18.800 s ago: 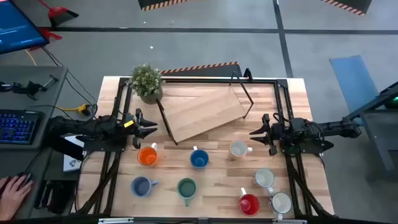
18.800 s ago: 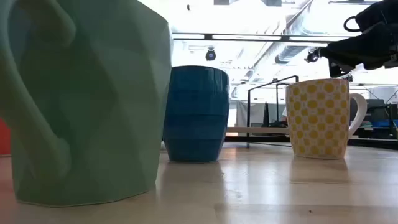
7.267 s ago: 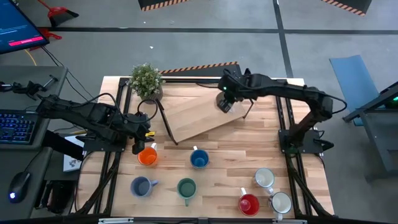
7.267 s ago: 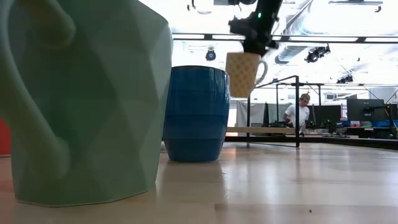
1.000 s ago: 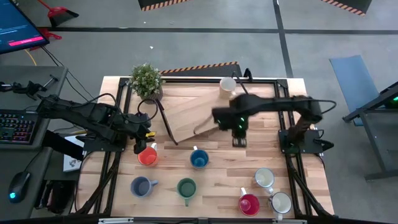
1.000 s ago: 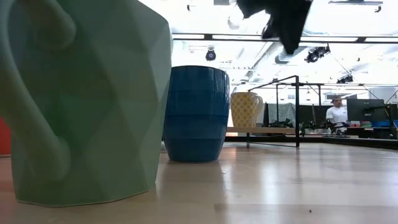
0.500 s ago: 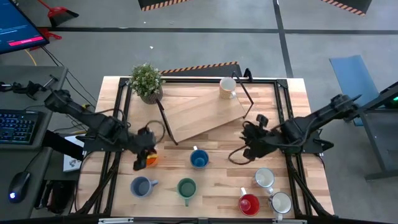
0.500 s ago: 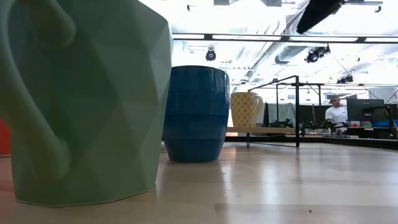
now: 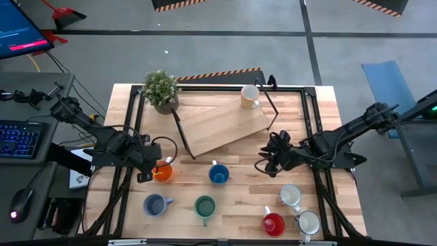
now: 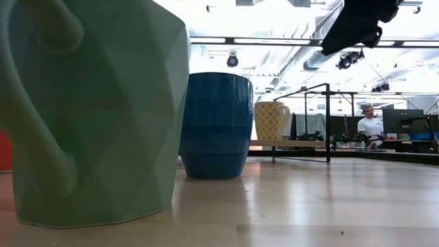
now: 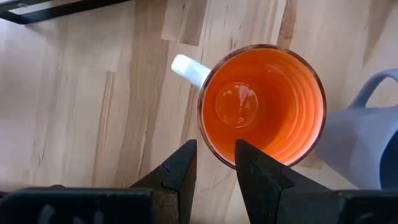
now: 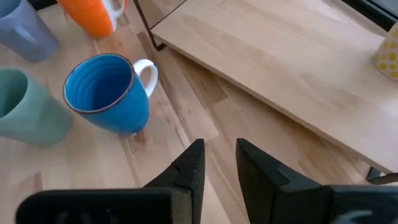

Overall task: Place coffee mugs
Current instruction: Put the orange mug on the shelf

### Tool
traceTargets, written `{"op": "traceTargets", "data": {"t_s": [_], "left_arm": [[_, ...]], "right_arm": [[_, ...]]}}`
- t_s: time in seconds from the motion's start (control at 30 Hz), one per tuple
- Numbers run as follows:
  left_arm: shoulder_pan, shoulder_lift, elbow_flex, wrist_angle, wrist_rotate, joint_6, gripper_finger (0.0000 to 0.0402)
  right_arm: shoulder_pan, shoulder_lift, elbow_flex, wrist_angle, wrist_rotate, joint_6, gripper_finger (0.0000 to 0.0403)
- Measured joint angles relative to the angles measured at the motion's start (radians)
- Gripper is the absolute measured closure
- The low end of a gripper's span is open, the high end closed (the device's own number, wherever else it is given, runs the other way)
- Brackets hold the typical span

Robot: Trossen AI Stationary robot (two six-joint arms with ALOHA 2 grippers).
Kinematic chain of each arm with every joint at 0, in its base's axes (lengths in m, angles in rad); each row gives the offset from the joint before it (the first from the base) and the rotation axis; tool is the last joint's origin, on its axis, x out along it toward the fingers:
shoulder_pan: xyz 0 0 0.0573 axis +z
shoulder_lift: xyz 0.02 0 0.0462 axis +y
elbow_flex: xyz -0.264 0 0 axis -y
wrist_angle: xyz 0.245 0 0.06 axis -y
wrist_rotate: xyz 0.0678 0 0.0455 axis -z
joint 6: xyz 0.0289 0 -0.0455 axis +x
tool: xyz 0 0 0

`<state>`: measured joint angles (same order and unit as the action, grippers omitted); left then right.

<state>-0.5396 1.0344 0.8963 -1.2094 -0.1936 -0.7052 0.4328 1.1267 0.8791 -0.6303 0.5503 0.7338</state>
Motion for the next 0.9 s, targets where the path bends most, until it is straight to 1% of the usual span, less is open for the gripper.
{"op": "traceTargets", "data": {"t_s": [0.1,0.23,0.37,0.53,0.9], "left_arm": [[0.002,0.014,0.000,-0.003,-0.005,0.000,0.0303],[0.014,0.064,0.000,-0.010,-0.034,0.001,0.0303],[0.040,0.127,0.000,0.001,-0.047,0.036,0.0303],[0.070,0.194,0.000,0.028,-0.031,0.089,0.0303],[0.119,0.291,-0.001,0.097,-0.019,0.188,0.0303]], "right_arm": [[-0.001,0.000,0.000,0.000,0.001,0.000,0.0330],[-0.001,0.000,0.000,0.000,0.007,0.000,0.0330],[-0.001,0.000,0.000,-0.001,0.008,0.000,0.0330],[-0.001,0.000,0.000,-0.004,0.008,0.000,0.0330],[-0.001,0.001,0.000,-0.009,0.007,-0.001,0.0330]]}}
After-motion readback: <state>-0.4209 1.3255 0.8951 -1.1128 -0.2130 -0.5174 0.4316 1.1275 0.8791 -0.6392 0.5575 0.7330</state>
